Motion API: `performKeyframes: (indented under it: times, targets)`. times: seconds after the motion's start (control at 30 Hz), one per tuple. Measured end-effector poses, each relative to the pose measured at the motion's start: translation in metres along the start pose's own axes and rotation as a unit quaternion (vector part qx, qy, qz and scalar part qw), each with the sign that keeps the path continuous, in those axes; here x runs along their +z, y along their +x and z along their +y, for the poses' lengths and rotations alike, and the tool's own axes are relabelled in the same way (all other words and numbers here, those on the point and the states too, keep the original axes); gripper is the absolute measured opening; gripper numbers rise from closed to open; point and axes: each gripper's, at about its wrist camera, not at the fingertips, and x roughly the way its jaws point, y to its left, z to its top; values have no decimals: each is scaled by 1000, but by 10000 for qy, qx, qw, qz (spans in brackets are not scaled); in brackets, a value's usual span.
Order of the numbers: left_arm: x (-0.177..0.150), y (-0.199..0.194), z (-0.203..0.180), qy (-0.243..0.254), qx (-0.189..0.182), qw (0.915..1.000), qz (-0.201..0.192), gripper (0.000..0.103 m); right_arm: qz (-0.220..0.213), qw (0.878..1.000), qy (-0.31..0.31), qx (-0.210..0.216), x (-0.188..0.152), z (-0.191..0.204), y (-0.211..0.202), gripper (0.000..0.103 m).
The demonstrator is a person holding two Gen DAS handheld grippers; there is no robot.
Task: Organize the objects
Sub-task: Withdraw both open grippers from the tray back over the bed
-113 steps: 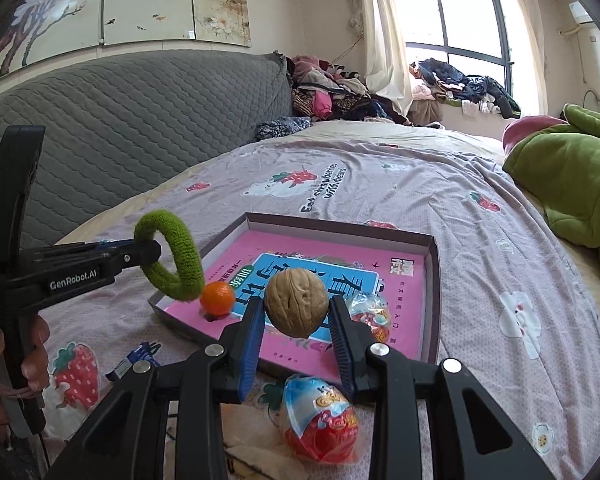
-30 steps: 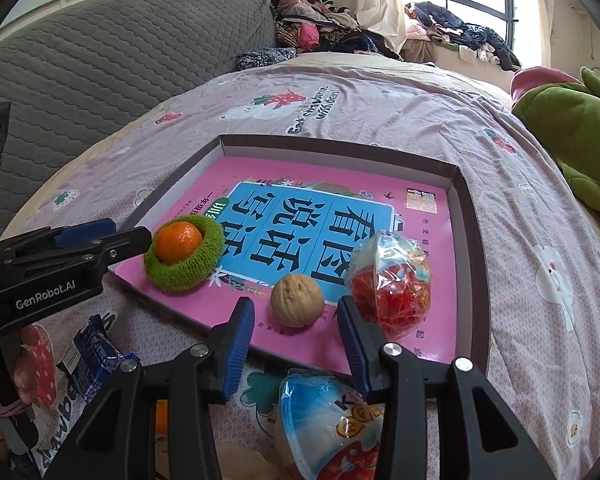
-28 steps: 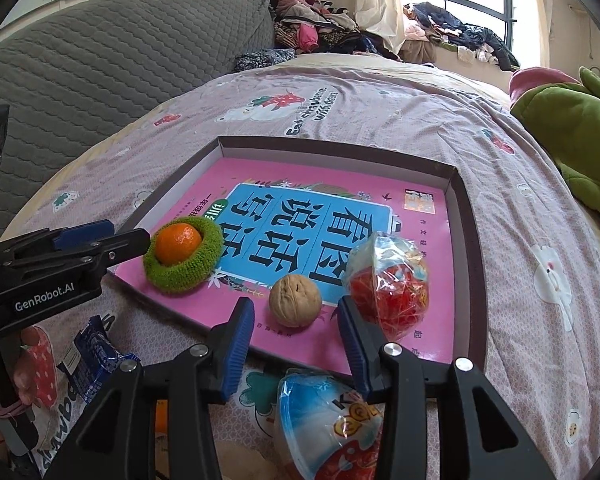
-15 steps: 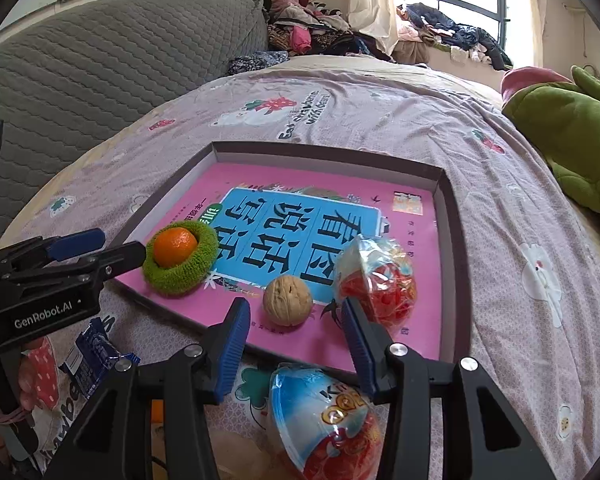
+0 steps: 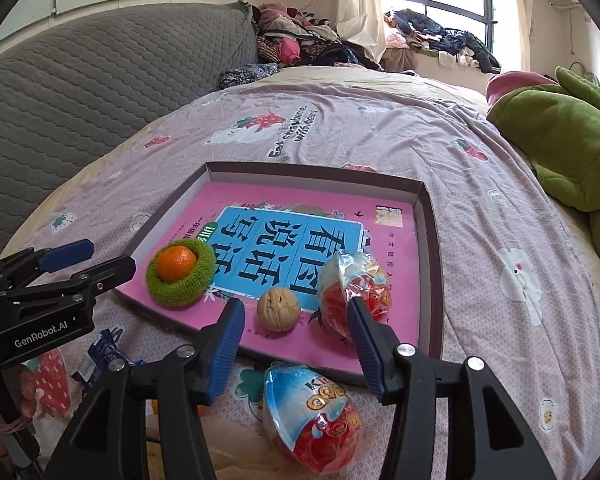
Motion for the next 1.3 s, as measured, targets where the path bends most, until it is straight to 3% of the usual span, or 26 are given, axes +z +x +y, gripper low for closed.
performKeyframes:
  times: [1.3]
  targets:
    - [6, -109, 3, 25, -166, 9979, -631, 70, -901, 9959, -83, -44, 17, 26, -121, 55]
